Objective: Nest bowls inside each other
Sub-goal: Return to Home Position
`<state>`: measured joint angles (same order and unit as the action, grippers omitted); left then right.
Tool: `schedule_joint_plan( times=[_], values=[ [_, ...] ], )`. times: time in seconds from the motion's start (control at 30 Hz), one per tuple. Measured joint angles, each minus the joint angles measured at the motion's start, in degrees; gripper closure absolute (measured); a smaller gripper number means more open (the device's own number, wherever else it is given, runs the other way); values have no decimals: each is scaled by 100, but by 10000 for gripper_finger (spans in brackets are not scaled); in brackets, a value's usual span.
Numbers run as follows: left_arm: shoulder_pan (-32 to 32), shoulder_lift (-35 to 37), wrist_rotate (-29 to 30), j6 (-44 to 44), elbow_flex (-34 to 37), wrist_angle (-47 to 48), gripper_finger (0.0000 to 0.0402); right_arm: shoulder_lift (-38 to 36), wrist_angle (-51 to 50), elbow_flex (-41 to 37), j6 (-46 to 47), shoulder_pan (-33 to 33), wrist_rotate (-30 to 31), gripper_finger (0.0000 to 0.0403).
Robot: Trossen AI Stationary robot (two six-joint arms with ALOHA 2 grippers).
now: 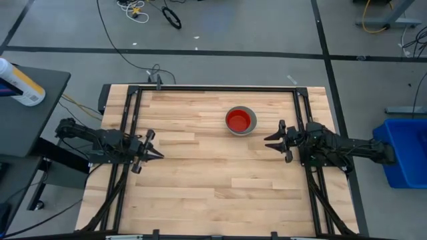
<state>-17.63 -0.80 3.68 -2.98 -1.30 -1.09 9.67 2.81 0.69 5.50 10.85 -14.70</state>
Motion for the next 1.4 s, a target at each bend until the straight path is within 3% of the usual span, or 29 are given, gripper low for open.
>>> schedule_joint_plan(
  times=[0.53,1.4],
  values=[
    [0,0,-4,-765,2,-228,369,2,-2,0,0,0,-35,269],
    [0,0,-8,-781,-5,-232,369,2,-2,0,0,0,-37,269]
  ],
)
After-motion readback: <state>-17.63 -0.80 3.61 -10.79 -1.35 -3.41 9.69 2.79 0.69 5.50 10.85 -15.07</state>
